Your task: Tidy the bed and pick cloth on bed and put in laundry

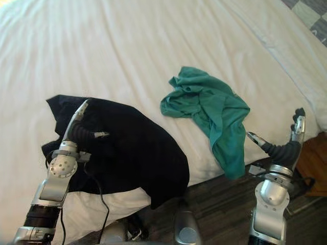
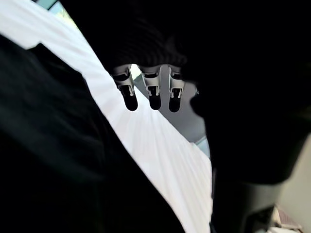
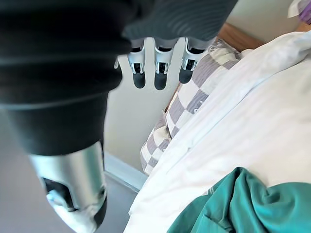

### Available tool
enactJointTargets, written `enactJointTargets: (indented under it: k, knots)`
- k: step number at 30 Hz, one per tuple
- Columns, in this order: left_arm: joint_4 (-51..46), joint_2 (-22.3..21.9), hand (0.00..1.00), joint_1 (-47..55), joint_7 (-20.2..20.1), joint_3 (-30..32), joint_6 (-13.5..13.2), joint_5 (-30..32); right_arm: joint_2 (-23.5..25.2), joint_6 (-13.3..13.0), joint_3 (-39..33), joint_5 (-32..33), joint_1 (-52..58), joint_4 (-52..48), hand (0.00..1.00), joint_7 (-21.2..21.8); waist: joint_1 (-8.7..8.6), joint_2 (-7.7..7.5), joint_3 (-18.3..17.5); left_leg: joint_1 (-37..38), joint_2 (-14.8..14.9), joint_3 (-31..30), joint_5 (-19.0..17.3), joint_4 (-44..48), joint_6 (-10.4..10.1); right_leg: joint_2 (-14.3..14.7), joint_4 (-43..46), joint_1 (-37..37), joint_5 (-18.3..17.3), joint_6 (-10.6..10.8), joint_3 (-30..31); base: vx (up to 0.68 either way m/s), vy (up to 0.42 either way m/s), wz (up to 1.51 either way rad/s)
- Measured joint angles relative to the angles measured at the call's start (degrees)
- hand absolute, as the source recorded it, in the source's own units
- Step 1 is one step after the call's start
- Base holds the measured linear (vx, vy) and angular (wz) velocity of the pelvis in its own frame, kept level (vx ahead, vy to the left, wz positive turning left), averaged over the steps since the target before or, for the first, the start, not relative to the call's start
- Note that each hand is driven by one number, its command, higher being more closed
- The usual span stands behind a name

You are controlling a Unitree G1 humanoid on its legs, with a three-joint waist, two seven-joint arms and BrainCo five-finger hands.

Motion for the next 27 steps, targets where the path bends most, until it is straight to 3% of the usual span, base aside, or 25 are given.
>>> enactJointTargets:
  k: [2,5,18,19,23,27]
  knots:
    - [-0.2,-0.1,0.0,-0.7,-0.5,-1.0,1.3,1.3,0.0,0.0,0.6,-0.1,0.0,-1.8,0.0,-0.2,1.04,0.07,1.2,-1.0,0.5,0.9,-0.3,1.4,0.6,-0.1,0.5,-1.0,-0.1,0.1,0.1,-0.04,0.004,-0.15]
    - [-4.0,-0.1,0.0,-0.8,-2.4,-2.0,2.3,2.4,0.0,0.0,0.8,-0.1,-0.1,-2.9,0.0,-0.2,1.22,0.46,2.3,-2.8,1.0,0.9,-0.4,2.8,0.7,-0.2,0.5,-2.2,-0.1,0.1,0.0,-0.06,-0.016,-0.01]
    - [-5.7,0.1,0.0,5.9,-11.2,-2.2,2.7,8.1,-1.1,0.1,2.5,-1.7,-0.6,-3.5,0.0,0.8,2.06,1.1,4.7,-7.1,1.9,2.4,-2.2,4.2,1.2,-0.3,1.1,-6.7,-1.5,-0.4,-1.0,-0.08,-0.024,0.0]
    - [-5.0,0.3,1.0,6.6,-12.1,-2.3,1.5,8.8,-1.1,0.1,3.6,-1.7,-1.0,-3.5,0.0,1.2,2.09,1.12,4.7,-7.8,1.9,2.5,-2.2,4.4,1.3,-0.4,1.2,-7.3,-1.4,-0.4,-1.0,-0.07,-0.007,0.01]
    - [-3.2,2.4,1.0,7.8,-13.5,-2.6,-2.4,9.1,-1.9,0.1,6.8,-1.7,-4.4,-3.5,0.0,2.3,2.44,1.29,4.8,-8.3,1.9,2.8,-2.0,4.5,1.5,-0.5,1.1,-8.0,-1.3,-0.4,-0.7,-0.02,-0.003,-0.01]
    - [-2.0,3.1,1.0,7.8,-13.1,-1.2,-5.7,11.0,-6.6,0.1,9.7,-3.2,-9.2,-3.5,0.0,2.6,2.59,1.62,4.7,-9.5,1.8,2.7,-1.7,4.2,1.9,-0.6,0.7,-8.9,-0.9,-0.1,-1.0,0.04,-0.015,0.03]
